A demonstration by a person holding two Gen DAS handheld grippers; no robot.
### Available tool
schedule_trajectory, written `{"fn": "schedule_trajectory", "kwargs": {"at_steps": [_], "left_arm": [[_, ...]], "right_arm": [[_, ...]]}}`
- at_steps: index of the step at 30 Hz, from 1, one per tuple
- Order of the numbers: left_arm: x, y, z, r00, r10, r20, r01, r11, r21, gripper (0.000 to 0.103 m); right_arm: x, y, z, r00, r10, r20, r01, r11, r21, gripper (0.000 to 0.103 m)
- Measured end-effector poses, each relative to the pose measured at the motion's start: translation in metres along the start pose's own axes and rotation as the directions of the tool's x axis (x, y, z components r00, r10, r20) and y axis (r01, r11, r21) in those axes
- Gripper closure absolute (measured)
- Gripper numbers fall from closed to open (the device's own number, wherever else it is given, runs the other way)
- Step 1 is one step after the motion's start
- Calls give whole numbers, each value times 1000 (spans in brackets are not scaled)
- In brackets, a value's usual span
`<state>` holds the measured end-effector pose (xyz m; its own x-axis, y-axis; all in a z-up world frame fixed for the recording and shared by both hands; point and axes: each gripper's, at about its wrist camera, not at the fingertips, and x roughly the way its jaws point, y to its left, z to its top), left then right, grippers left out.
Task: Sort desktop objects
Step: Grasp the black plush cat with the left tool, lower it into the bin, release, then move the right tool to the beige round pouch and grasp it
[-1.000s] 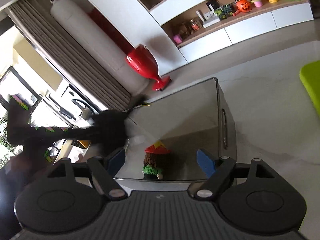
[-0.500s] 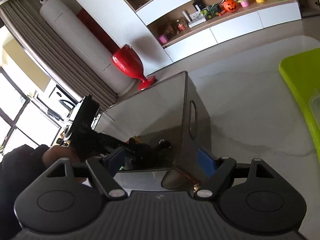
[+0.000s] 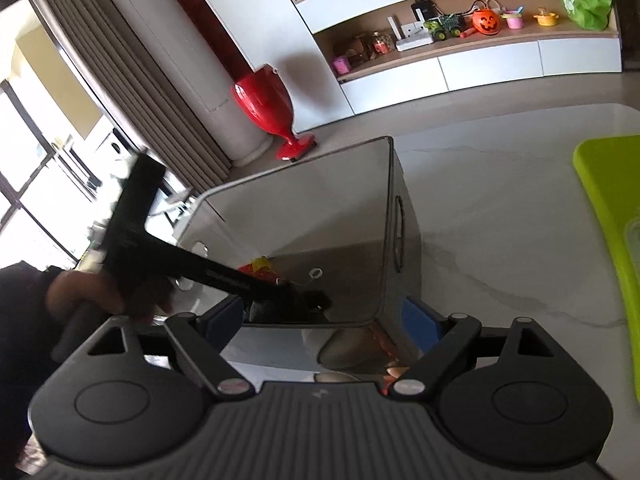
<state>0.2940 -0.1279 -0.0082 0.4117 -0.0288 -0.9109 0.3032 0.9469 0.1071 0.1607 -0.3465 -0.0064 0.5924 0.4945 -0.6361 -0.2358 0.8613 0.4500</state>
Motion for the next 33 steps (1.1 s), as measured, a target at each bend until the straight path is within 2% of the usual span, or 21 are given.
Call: {"fn": "schedule_trajectory", "kwargs": {"at_steps": [8,13,16,19,21,25,27,33], "left_arm": [[-58,2,-22,987,-41,155,34,998,46,8],[-79,19,-47,972,-96,216,90,995,36,7],[-90,28,-63,960,-139,243,139,990,18,7],[-102,37,-83,945,-183,271,189,982,4,7],[-108,45,-98,934,-198,298,209,978,-3,7],[-118,60,-123,916,-182,357,207,978,-31,6],[-119,69,-132,910,-164,380,201,978,-59,5],[-116,100,-148,906,-169,389,249,954,-165,4]], "right_arm": [[-4,20,-5,992,-99,-72,95,994,-63,11],[-3,39,-22,984,-123,-131,114,991,-75,11],[5,42,-36,978,-119,-170,118,993,-12,11],[17,37,-57,968,-81,-238,109,988,106,13],[27,32,-73,959,-73,-275,124,977,173,17],[43,25,-97,941,-136,-309,216,945,244,19],[49,20,-106,940,-133,-313,228,929,291,19],[70,11,-117,943,-152,-295,262,888,379,19]]}}
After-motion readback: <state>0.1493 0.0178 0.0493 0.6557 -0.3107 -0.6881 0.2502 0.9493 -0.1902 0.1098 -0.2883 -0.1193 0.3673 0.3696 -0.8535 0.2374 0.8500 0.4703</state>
